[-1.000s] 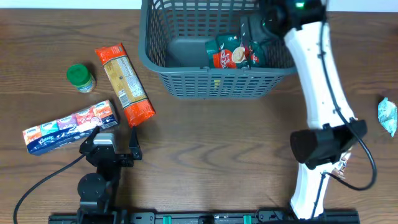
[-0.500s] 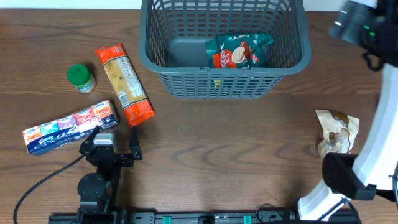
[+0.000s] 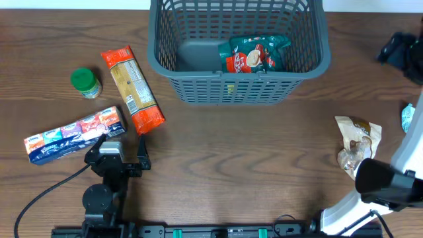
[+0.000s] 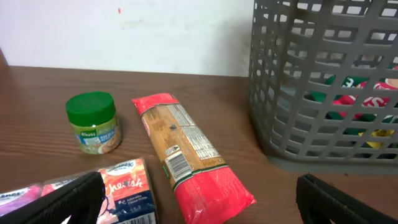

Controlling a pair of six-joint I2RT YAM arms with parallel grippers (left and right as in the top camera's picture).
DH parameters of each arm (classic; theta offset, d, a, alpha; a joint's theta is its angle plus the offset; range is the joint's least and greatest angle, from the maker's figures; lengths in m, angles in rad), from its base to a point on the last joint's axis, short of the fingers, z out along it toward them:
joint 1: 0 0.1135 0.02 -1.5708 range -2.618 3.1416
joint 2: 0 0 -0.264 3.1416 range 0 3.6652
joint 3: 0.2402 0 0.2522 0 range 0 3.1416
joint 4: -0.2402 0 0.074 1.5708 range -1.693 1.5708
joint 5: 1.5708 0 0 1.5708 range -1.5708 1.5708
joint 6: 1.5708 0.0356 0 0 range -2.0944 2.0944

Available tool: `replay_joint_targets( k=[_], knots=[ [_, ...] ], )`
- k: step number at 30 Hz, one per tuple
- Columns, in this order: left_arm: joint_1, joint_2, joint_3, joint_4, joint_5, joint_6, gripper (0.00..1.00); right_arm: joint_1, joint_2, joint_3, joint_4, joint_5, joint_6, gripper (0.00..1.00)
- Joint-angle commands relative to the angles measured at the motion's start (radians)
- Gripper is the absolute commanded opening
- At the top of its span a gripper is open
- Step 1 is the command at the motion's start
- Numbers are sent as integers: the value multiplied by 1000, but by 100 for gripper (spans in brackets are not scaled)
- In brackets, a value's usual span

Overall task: Pack container
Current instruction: 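Withdraw the right gripper and grasp the beige snack bag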

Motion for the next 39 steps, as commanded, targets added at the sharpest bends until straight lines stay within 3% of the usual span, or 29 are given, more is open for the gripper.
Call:
replay_joint_targets(
  k=[1,21,39],
  knots=[
    [-3,-4,-27,-14,-5,-1,98,-31,5,-152,30,6,56,99],
    [-3,-4,-27,-14,-5,-1,98,-34,5,-1086,538,-76,-72,99],
    [-3,-4,-27,-14,-5,-1,98,-34,5,-1221,797,-170,-179,99]
  ],
)
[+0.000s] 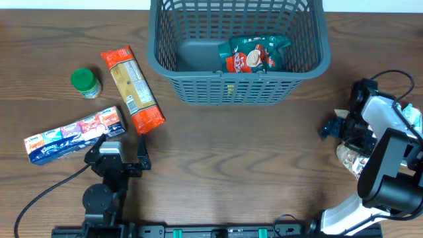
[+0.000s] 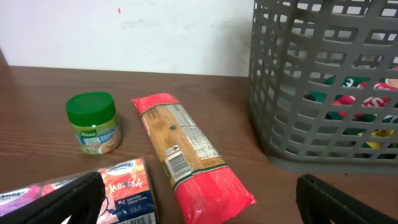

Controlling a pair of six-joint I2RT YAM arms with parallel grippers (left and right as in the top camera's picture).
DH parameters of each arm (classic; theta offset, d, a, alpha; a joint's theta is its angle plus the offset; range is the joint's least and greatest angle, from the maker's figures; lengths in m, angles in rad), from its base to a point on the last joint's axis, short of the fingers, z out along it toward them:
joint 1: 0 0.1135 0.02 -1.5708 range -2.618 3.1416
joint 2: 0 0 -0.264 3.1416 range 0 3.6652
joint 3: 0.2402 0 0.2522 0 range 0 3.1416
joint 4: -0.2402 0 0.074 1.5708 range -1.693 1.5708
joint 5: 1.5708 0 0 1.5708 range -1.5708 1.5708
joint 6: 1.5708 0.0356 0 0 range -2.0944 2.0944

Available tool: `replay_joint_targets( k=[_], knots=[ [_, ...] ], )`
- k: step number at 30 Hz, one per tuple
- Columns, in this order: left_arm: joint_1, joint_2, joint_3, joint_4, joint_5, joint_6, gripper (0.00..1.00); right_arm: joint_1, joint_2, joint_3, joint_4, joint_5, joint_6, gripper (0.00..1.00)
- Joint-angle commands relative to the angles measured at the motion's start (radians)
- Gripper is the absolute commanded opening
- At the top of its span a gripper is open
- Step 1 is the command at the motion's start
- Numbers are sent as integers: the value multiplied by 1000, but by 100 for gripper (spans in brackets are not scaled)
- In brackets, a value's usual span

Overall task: Pack container
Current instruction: 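Withdraw the right gripper and grasp the beige snack bag, then carry the beige snack bag into the basket and release it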

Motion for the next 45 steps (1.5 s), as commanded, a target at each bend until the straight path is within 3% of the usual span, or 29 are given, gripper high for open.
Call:
replay_joint_targets(
  k=[1,5,10,12,13,14,15,25,32,45],
  knots=[
    [-3,-4,-27,-14,-4,-2,99,-4,41,-35,55,-71,-63,98],
    [-3,-4,-27,-14,-4,-2,99,-3,41,-35,93,-194,-167,91],
    [-3,-4,-27,-14,-4,-2,98,-3,41,-35,96,-202,-172,91],
    [-3,-4,-27,-14,-4,-2,98,-3,41,-35,96,-202,-172,86],
    [-3,-4,-27,-14,-4,-2,99,-3,41,-35,96,-202,-173,73],
    [-3,-4,-27,-14,-4,-2,99,-3,41,-35,96,-203,-177,48],
    [-3,-4,-27,-14,-4,-2,99,-3,41,-35,95,-202,-180,1],
    [-3,-4,-27,-14,-4,-2,99,-2,17,-33,97,-225,-181,1],
    [-3,-4,-27,-14,-4,-2,99,15,-183,2,91,-228,-183,1],
    [-3,-4,-27,-14,-4,-2,98,54,-547,372,-67,-249,-280,2]
  ],
)
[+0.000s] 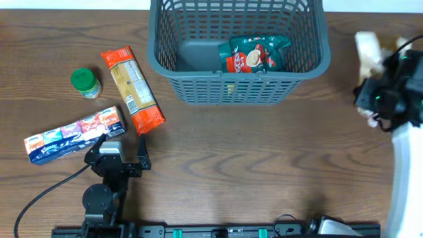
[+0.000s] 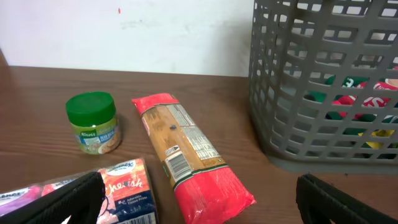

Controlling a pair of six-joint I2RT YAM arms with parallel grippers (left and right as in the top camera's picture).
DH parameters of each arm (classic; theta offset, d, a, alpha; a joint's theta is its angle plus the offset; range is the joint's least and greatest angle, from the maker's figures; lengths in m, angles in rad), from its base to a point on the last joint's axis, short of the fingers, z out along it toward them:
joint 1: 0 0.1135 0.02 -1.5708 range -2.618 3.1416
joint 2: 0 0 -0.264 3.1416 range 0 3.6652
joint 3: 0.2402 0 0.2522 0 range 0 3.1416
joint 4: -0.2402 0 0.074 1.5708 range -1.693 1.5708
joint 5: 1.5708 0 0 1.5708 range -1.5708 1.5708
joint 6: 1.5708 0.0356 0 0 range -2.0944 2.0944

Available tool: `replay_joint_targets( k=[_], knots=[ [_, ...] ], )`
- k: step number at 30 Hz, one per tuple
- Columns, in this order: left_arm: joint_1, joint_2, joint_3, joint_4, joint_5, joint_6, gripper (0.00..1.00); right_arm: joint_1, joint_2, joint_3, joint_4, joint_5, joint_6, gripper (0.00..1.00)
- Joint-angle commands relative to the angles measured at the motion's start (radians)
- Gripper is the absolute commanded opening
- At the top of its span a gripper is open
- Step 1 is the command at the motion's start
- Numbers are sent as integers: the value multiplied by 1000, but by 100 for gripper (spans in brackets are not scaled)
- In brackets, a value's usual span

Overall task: Pack container
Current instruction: 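Carry the beige snack bag into the basket and release it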

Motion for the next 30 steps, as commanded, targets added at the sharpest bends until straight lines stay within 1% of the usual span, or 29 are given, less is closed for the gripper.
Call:
replay_joint_targets(
  k=[1,5,9,12,16,23,30],
  knots=[
    [-3,-4,-27,-14,-4,-1,99,43,-49,121,-23,-41,-85,2],
    [-3,-4,-27,-14,-4,-1,99,134,-39,276,-72,-59,-109,2],
    [-3,-4,-27,-14,-4,-1,99,270,-8,392,-84,-57,-129,2],
    [-3,-4,-27,-14,-4,-1,99,383,35,474,-84,-21,-132,1],
    [-3,-4,-27,-14,-4,-1,99,490,119,556,-81,3,-138,1],
    [-3,-4,-27,-14,-4,-1,99,603,314,647,-77,71,-145,2],
    [-3,-4,-27,-14,-4,-1,99,649,469,678,-77,97,-167,1]
  ],
)
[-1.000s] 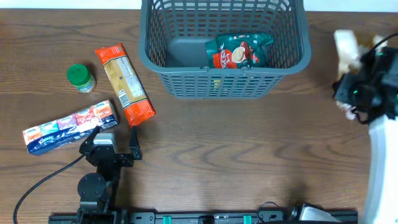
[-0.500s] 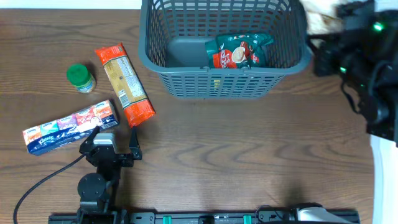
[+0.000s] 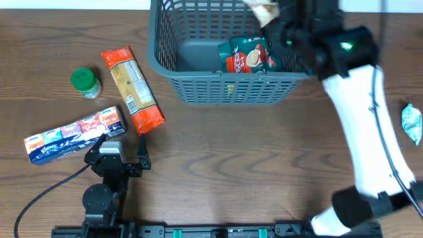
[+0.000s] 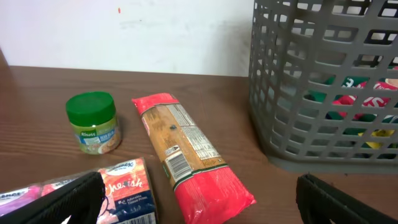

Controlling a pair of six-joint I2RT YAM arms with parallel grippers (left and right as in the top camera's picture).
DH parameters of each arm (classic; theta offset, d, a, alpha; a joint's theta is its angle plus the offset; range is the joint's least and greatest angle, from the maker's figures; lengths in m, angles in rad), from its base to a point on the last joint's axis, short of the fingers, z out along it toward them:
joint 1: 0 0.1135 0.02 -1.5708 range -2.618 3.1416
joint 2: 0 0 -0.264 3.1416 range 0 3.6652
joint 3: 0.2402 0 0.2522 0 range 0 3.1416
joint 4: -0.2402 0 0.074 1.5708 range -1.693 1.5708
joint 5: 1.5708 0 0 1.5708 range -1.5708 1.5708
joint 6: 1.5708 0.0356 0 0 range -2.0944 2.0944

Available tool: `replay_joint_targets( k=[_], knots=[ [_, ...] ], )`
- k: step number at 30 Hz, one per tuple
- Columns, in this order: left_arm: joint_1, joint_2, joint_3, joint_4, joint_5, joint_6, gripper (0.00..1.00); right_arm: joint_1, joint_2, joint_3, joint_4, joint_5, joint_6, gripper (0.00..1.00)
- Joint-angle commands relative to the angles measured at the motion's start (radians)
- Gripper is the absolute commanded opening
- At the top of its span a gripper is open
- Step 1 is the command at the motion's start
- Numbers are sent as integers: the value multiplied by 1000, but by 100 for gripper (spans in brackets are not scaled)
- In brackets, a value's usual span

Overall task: Pack container
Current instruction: 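Carry the beige snack bag into the basket and release it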

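Note:
The grey basket (image 3: 192,86) stands at the back middle with a green and red bag (image 3: 251,54) inside. My right gripper (image 3: 277,16) is over the basket's far right part, shut on a tan snack bag (image 3: 263,9) that only partly shows. On the table to the left lie a red pasta packet (image 3: 132,89), a green-lidded jar (image 3: 85,82) and a tissue pack (image 3: 73,135). My left gripper (image 3: 120,149) rests open near the tissue pack. In the left wrist view the pasta packet (image 4: 189,155) lies between the wide-open fingers (image 4: 68,199).
A teal packet (image 3: 411,123) lies at the table's right edge. The right arm's white link (image 3: 363,112) slants over the right side of the table. The basket's wall (image 4: 323,93) rises on the right of the left wrist view.
My right gripper has moved with the tan bag from beyond the basket's right side, near the table's right edge, to above the inside of the basket. The left arm has not moved.
The tan bag first lay on the table at the right with the right arm low beside it. Then my right gripper was down at the bag. Later it held the bag up at the far right, and now holds it over the basket.

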Motion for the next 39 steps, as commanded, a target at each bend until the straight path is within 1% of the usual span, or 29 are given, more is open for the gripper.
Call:
replay_joint_targets(
  k=[1,4,9,16,17,19,30,34,39],
  knots=[
    [-3,-4,-27,-14,-4,-1,99,23,53,32,0,30,-19,1],
    [-3,-4,-27,-14,-4,-1,99,23,105,32,-2,49,13,1],
    [-3,-4,-27,-14,-4,-1,99,23,173,32,-3,79,25,1],
    [-3,-4,-27,-14,-4,-1,99,23,205,31,-11,80,39,2],
    [-3,-4,-27,-14,-4,-1,99,23,205,31,-12,81,39,23],
    [-3,-4,-27,-14,-4,-1,98,23,204,31,-11,81,39,99],
    [-3,-4,-27,-14,-4,-1,99,21,188,41,-18,82,39,99],
    [-3,-4,-27,-14,-4,-1,99,0,161,105,-19,81,81,99],
    [-3,-4,-27,-14,-4,-1,99,-72,115,222,-62,87,140,99]
  ],
)
